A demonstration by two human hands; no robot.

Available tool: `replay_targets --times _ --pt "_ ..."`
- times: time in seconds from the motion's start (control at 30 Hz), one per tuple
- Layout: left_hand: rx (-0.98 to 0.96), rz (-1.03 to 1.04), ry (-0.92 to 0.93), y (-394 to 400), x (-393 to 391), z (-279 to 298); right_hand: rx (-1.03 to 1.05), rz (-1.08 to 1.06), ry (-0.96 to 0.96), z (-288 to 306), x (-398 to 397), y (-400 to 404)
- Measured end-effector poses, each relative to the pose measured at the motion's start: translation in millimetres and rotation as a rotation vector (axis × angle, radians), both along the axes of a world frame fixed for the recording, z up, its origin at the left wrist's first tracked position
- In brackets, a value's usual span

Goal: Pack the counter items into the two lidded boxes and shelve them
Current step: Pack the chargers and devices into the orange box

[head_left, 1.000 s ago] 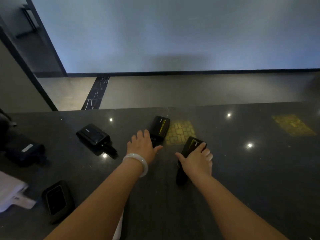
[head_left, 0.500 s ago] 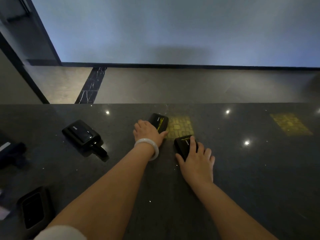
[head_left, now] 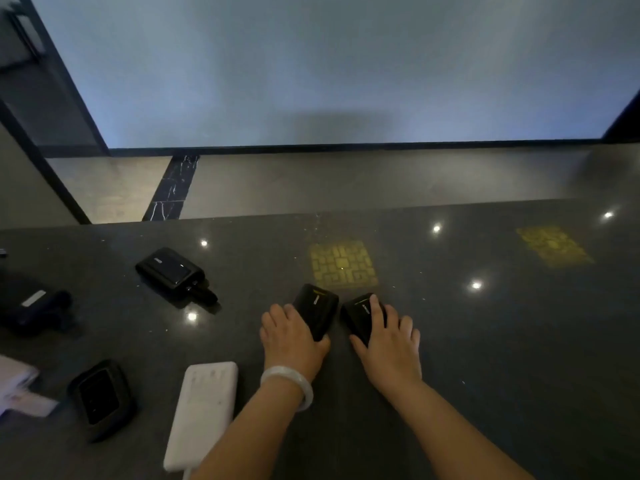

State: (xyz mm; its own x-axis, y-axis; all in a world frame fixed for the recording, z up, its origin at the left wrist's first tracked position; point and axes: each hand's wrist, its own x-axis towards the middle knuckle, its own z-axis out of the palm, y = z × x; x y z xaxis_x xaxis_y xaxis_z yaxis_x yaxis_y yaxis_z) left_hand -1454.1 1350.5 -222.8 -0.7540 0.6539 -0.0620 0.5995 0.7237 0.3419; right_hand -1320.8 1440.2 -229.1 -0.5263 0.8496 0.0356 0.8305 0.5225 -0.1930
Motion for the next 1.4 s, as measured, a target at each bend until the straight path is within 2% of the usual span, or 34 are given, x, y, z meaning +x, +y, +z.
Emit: replay_targets --times 0.2,0.33,0.47,0.63,0.87,1.0,1.13,1.4 --pt "-0.021 -0.115 0.021 -37 57 9 -0.025 -0.044 0.047 3 64 -46" --pt "-0.017 -0.2 0.007 -45 83 16 -0.087 -0.104 0.148 7 113 -67" --pt "-0.001 -0.33 -0.039 -43 116 22 -0.087 -0.192 0.161 16 169 -81" --pt "0.108 -0.508 -0.244 -41 174 36 -0.052 -0.335 0.221 44 241 -90" --pt "0.284 -0.711 -0.312 -35 260 76 0.121 -0.492 0.353 107 356 -106" --pt "0.353 -0.846 -0.367 -38 324 101 0.195 -0.558 0.358 138 436 -131" --pt "0.324 -0.951 -0.479 -51 411 119 0.232 -0.662 0.372 155 525 -168" --pt "0.372 -1.142 -0.492 -85 564 131 0.285 -0.819 0.364 152 670 -234"
